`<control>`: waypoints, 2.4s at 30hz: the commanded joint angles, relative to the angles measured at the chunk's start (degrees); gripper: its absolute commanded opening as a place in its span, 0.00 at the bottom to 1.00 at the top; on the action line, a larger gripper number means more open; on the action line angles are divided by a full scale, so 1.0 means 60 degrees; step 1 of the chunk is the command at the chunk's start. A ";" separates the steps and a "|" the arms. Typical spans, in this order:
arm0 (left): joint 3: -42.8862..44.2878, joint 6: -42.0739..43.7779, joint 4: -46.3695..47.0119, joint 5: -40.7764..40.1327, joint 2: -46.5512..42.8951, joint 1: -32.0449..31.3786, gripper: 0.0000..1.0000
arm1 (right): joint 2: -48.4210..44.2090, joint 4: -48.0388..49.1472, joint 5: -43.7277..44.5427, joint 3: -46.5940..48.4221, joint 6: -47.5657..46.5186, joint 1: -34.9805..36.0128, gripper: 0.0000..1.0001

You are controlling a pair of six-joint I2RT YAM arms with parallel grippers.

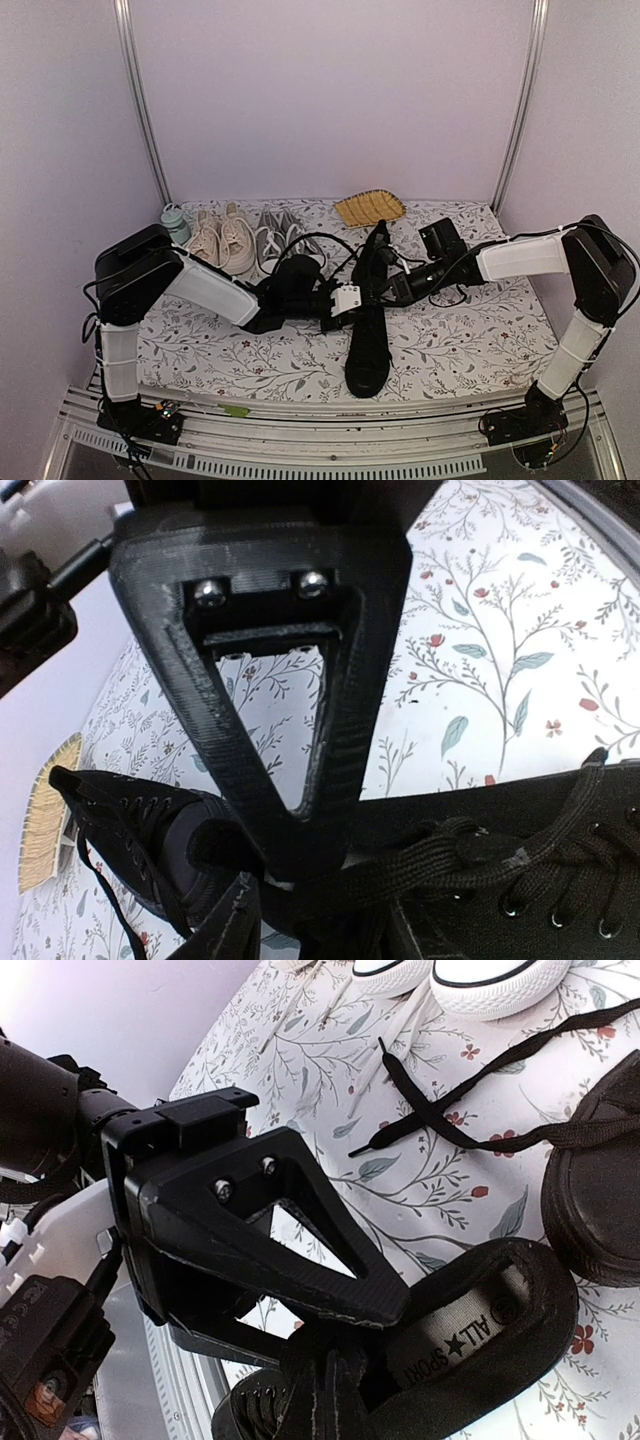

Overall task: Tie the shoes
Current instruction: Adjust the half-tied shoelace on the shoe.

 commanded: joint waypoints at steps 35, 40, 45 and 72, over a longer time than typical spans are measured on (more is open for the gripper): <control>-0.0299 -0.0880 0.0714 0.0464 -0.0081 -0.0071 0.29 | -0.0451 0.2317 -0.0622 -0.1183 0.0943 -0.0021 0.29; -0.0297 -0.0872 0.0701 0.0450 -0.0081 -0.0076 0.29 | -0.0215 0.2322 -0.0504 -0.1121 0.0973 0.0055 0.28; -0.0290 -0.0880 0.0692 0.0454 -0.0039 -0.0092 0.30 | -0.0179 0.2379 -0.0419 -0.1127 0.1002 0.0071 0.25; 0.0269 -0.0792 0.0437 0.1173 0.0418 -0.0025 0.29 | -0.0424 0.1369 -0.1731 -0.0942 -0.0064 0.0089 0.00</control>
